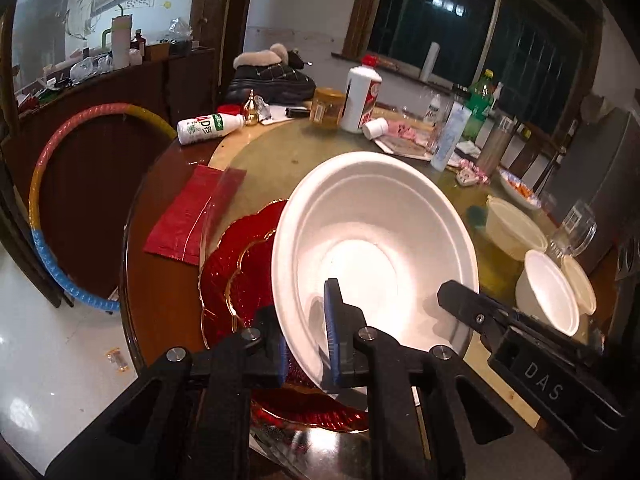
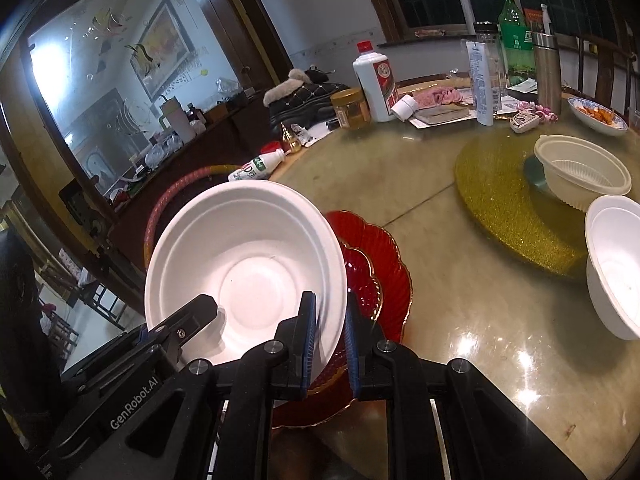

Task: Organize plates and bowls
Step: 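Lower the held white bowl over the stacked red plates, then open both grippers to release the white bowl onto the red stack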

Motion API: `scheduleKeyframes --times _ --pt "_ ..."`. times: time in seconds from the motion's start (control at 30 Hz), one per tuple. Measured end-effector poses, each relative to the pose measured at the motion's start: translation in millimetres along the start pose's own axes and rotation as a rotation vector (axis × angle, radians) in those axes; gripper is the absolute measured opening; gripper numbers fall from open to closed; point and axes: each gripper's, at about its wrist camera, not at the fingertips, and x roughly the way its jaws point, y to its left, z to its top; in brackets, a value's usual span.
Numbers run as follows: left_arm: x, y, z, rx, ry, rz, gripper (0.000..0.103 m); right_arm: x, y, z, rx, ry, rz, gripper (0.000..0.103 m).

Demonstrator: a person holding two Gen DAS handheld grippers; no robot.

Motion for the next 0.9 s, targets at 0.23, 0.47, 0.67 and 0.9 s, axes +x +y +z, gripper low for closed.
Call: scheduleKeyframes --times 0.23,0.47,0.67,0.9 --pt "13.1 -4.4 -7.1 0.016 0.048 0.030 0.014 15.9 -7.3 -2.9 0.012 0.053 -0.022 0.014" --pt "18.9 -0.9 -7.3 0.001 0.074 0.059 0.014 26.6 0.1 -3.6 -0.029 0.105 -0.051 0.018" --pt "24.1 7.0 -8.5 -0.029 0.113 0.072 0.032 27.0 5.8 -2.9 -0.040 0.100 -0.075 0.046" --pt "7.1 18.8 -2.6 -0.086 0.041 0.095 0.058 6.9 6.2 6.4 -0.017 0.022 -0.072 0.057"
